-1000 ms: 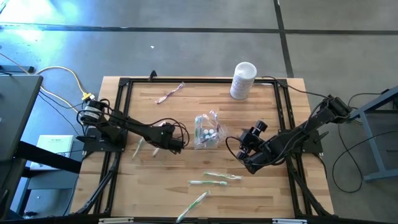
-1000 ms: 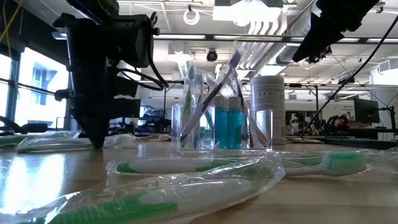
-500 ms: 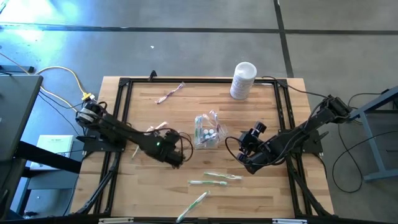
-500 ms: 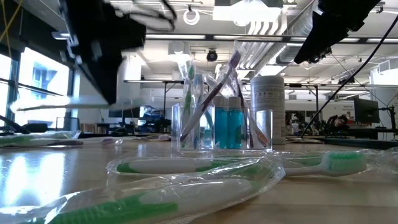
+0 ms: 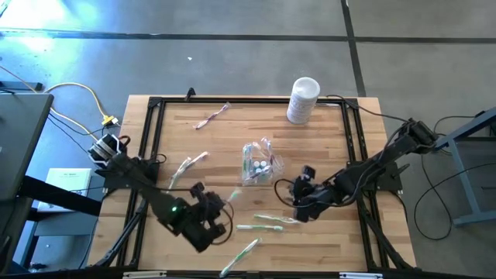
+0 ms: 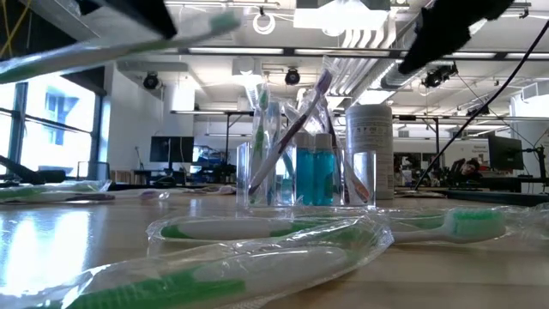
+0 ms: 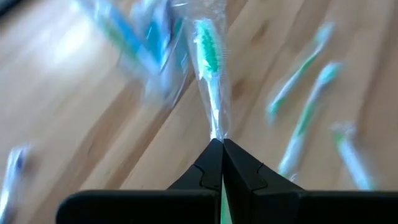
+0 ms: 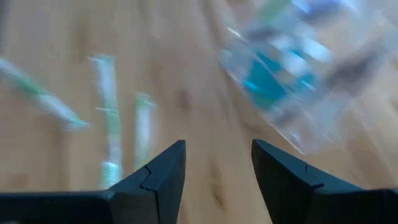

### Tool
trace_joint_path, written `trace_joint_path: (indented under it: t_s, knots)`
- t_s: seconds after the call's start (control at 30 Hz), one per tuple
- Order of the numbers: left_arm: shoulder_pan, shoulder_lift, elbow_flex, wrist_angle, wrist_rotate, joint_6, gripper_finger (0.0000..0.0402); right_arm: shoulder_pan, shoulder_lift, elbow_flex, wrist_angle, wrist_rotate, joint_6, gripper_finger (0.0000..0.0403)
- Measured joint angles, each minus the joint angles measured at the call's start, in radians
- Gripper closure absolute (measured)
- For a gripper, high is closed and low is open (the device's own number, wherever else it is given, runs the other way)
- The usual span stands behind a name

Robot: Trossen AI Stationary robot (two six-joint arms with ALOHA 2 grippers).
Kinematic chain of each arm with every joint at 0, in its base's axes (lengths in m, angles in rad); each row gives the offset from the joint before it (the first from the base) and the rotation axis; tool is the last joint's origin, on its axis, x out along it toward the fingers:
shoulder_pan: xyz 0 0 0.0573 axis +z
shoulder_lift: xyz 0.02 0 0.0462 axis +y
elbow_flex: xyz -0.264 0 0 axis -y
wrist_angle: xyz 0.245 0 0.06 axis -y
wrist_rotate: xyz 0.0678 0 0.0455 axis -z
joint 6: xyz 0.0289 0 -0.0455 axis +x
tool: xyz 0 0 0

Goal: Pick & Place toothbrushing station
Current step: Put the green toothbrush into the transparent organizer

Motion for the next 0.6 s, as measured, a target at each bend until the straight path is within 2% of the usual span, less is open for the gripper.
trace_joint_path:
  t_s: [0.1,0.27,0.47,0.6]
  knots:
    - [-0.035,0.0,0.001,0.088,-0.102,0.08,0.0401,0.0,0.009,0.0,0.141,-0.037,-0.123,0.0227]
    - [-0.062,0.0,0.001,0.203,-0.243,0.22,0.0401,0.0,0.026,0.001,0.359,-0.042,-0.311,0.0227]
    - [-0.061,0.012,0.002,0.305,-0.301,0.343,0.0401,-0.012,0.045,0.001,0.542,-0.043,-0.48,0.0227]
    - [-0.056,0.028,0.003,0.36,-0.319,0.388,0.0401,-0.032,0.08,0.003,0.651,-0.093,-0.55,0.0227]
